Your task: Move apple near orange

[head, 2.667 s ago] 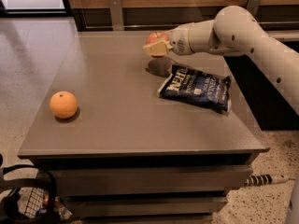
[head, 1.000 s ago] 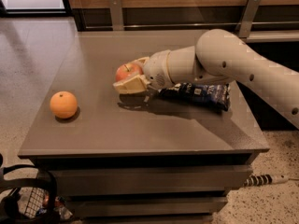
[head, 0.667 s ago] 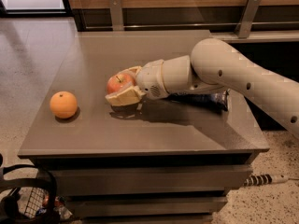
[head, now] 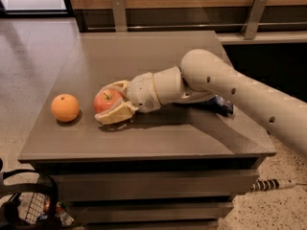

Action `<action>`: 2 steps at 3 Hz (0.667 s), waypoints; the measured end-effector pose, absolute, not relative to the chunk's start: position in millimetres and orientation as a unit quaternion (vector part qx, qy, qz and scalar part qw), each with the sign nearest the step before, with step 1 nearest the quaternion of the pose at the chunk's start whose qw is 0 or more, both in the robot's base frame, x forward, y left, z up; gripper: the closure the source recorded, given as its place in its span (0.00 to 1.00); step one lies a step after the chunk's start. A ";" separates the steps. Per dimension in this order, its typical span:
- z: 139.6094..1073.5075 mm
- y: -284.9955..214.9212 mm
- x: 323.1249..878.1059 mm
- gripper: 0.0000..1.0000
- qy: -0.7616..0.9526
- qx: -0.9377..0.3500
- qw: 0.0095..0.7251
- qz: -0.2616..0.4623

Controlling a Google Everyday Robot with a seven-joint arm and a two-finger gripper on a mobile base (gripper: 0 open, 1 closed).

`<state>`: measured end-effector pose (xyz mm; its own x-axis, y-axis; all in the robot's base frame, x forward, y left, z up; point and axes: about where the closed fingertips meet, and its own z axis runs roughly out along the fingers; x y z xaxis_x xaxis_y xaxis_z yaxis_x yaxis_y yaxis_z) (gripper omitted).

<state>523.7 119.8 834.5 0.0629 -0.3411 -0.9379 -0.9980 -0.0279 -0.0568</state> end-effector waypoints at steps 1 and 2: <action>838.5 120.1 523.6 0.71 0.559 -0.599 0.416 0.395; 838.5 120.9 523.1 0.39 0.558 -0.600 0.415 0.396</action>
Offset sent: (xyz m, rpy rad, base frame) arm -0.0001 0.0003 0.0033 0.0003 0.0003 0.0021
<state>523.1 120.9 838.5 0.0639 -0.3405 -0.9381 -0.9979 -0.0318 -0.0564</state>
